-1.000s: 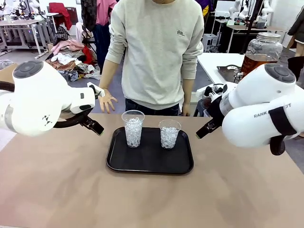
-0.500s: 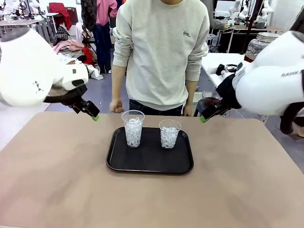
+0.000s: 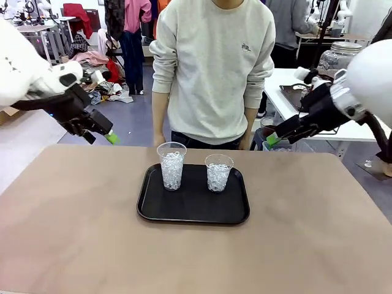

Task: Pour the drink into the iced cup.
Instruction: Pick up the iced cup indicated by the human and present it to them.

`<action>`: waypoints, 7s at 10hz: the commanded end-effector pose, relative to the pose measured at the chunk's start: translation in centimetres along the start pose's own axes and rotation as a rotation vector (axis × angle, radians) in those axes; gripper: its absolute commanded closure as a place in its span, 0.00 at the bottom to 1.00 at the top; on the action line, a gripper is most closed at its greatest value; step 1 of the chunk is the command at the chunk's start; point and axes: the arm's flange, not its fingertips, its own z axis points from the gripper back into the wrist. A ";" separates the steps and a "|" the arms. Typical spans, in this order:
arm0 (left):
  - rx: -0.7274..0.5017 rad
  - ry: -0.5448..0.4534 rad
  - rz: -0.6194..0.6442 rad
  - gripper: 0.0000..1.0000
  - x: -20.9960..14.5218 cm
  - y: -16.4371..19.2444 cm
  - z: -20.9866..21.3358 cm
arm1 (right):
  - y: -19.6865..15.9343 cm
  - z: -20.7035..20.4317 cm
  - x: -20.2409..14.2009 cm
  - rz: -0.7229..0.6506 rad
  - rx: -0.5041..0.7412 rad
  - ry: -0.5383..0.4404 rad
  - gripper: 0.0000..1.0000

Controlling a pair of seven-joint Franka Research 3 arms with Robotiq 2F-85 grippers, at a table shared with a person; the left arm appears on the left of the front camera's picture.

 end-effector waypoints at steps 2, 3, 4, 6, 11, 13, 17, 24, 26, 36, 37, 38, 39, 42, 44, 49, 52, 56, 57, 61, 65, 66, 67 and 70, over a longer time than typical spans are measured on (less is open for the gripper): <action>-0.275 -0.037 0.170 0.00 -1.0 3.4 -0.5 | -3.6 -0.2 -1.6 -0.163 0.287 -0.061 0.00; -0.369 -0.044 0.222 0.00 -1.6 4.3 -0.7 | -4.7 -0.3 -2.4 -0.218 0.365 -0.075 0.00; -0.409 -0.042 0.269 0.00 -2.2 5.0 -1.1 | -5.6 -0.3 -3.3 -0.271 0.413 -0.097 0.00; -0.515 -0.076 0.372 0.00 -3.6 6.0 -1.8 | -7.4 -0.8 -5.0 -0.365 0.530 -0.125 0.00; -0.516 -0.055 0.388 0.00 -4.0 6.3 -1.7 | -7.6 0.0 -4.8 -0.380 0.532 -0.117 0.00; -0.523 -0.046 0.396 0.00 -4.2 6.5 -2.1 | -8.0 -0.4 -5.3 -0.381 0.522 -0.090 0.00; -0.655 -0.080 0.470 0.00 -4.4 10.2 -3.6 | -10.4 -1.1 -4.6 -0.506 0.729 -0.085 0.00; -0.804 -0.139 0.484 0.00 -4.8 14.5 -5.2 | -13.5 -2.6 -5.2 -0.577 0.868 -0.066 0.00; -0.798 -0.135 0.508 0.00 -4.7 14.7 -5.3 | -13.6 -2.9 -5.2 -0.583 0.877 -0.061 0.00; -0.777 -0.112 0.499 0.00 -5.1 14.4 -5.4 | -13.4 -3.1 -6.0 -0.578 0.844 -0.035 0.00; -0.777 -0.112 0.499 0.00 -5.1 14.4 -5.4 | -13.4 -3.1 -6.0 -0.578 0.844 -0.035 0.00; -0.777 -0.112 0.499 0.00 -5.1 14.4 -5.4 | -13.4 -3.1 -6.0 -0.578 0.844 -0.035 0.00; -0.777 -0.112 0.499 0.00 -5.1 14.4 -5.4 | -13.4 -3.1 -6.0 -0.578 0.844 -0.035 0.00; -0.777 -0.112 0.499 0.00 -5.1 14.4 -5.4 | -13.4 -3.1 -6.0 -0.578 0.844 -0.035 0.00; -0.777 -0.112 0.499 0.00 -5.1 14.4 -5.4 | -13.4 -3.1 -6.0 -0.578 0.844 -0.035 0.00; -0.777 -0.112 0.499 0.00 -5.1 14.4 -5.4 | -13.4 -3.1 -6.0 -0.578 0.844 -0.035 0.00; -0.777 -0.112 0.499 0.00 -5.1 14.4 -5.4 | -13.4 -3.1 -6.0 -0.578 0.844 -0.035 0.00; -0.779 -0.113 0.504 0.00 -5.0 14.5 -5.6 | -13.4 -3.1 -6.0 -0.578 0.844 -0.035 0.00; -0.760 -0.113 0.462 0.00 -4.6 14.3 -5.4 | -13.4 -3.1 -6.0 -0.578 0.844 -0.035 0.00; -0.764 -0.201 0.135 0.00 -2.9 13.0 -6.1 | -13.4 -3.1 -6.0 -0.578 0.844 -0.035 0.00; -0.685 -0.330 -0.193 0.00 -2.1 11.2 -8.1 | -13.4 -3.1 -6.0 -0.578 0.844 -0.035 0.00; -0.650 -0.359 -0.240 0.00 -2.0 10.8 -8.6 | -13.4 -3.1 -6.0 -0.578 0.844 -0.035 0.00; -0.627 -0.361 -0.253 0.00 -2.0 10.4 -8.9 | -13.4 -3.1 -6.0 -0.578 0.844 -0.035 0.00; -0.654 -0.319 -0.238 0.00 -1.6 10.9 -8.1 | -13.4 -3.1 -6.0 -0.578 0.844 -0.035 0.00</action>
